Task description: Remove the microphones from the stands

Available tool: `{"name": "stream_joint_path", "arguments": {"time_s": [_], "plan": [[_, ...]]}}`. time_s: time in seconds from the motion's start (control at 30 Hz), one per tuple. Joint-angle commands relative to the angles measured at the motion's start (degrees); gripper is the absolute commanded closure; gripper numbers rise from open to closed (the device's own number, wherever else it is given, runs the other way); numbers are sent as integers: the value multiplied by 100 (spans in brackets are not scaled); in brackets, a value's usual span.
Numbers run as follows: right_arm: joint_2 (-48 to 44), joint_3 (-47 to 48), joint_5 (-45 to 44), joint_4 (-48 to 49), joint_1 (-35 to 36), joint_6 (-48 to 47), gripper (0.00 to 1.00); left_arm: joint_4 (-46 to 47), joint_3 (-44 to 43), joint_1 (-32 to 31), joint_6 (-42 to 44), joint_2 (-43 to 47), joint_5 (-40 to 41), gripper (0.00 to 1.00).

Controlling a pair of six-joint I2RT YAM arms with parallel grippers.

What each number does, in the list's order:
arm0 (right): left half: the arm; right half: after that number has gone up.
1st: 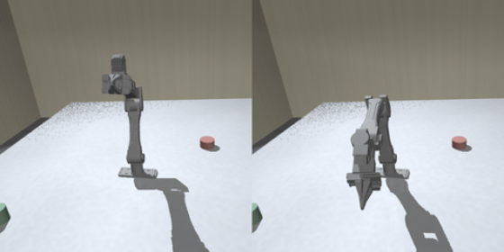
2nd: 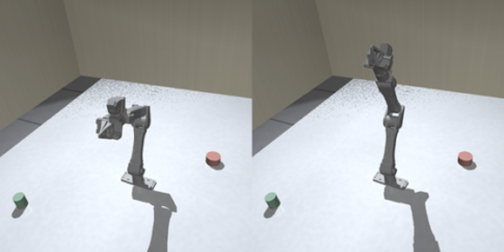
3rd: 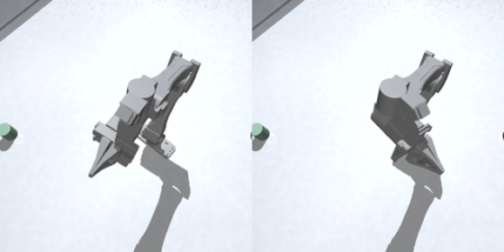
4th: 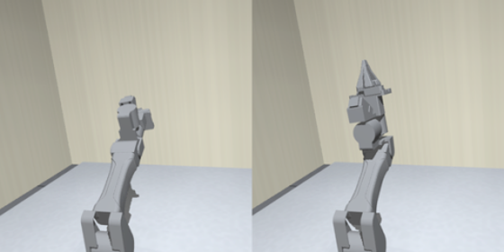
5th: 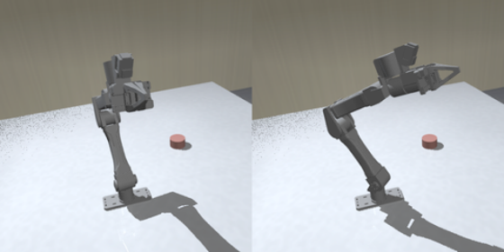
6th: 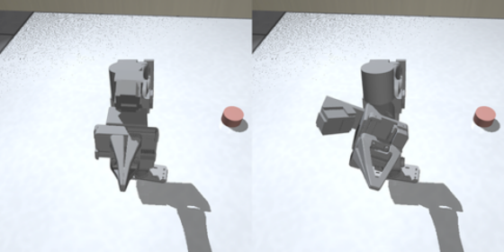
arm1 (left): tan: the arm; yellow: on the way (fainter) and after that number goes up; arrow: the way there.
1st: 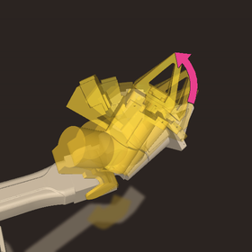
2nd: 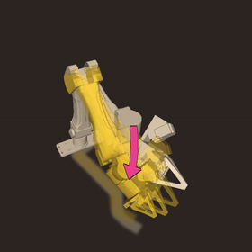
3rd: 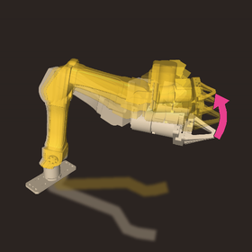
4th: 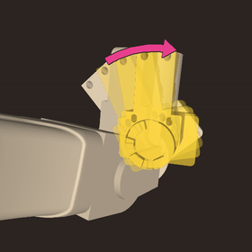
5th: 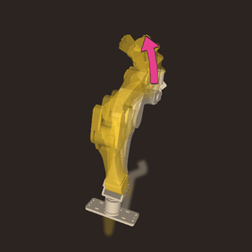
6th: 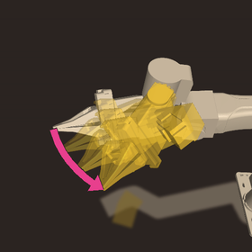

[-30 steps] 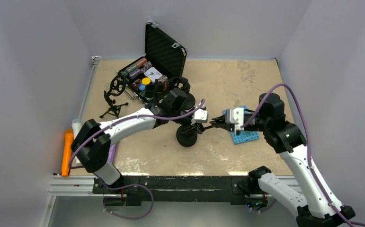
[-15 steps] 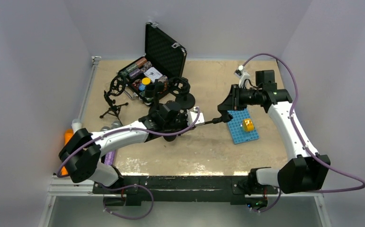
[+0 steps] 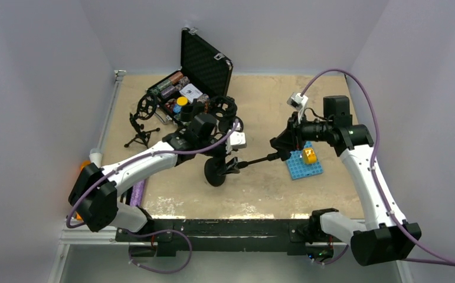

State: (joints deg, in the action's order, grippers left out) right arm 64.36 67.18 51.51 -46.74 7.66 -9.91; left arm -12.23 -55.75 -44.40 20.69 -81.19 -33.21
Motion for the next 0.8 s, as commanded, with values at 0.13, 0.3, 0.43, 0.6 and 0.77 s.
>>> {"name": "stream_joint_path", "arguments": {"time_s": [0.13, 0.3, 0.43, 0.6, 0.77], "plan": [[-695, -136, 1039, -952, 416, -4279, 100, -1540, -885, 380, 1275, -119, -1815, 13], [-974, -201, 808, -1014, 823, -5340, 100, -1703, -1273, 324, 1538, -616, -2029, 16], [-974, -53, 795, -1022, 929, -5534, 100, -2802, -1816, 231, 2345, -1162, -2168, 18], [-1055, -54, 653, -941, 1058, -5720, 100, -2966, -1903, 201, 2284, -1441, -2304, 26], [-1139, -265, 559, -688, 1062, -5553, 100, -2370, -1617, 185, 1697, -1359, -2274, 55]]}}
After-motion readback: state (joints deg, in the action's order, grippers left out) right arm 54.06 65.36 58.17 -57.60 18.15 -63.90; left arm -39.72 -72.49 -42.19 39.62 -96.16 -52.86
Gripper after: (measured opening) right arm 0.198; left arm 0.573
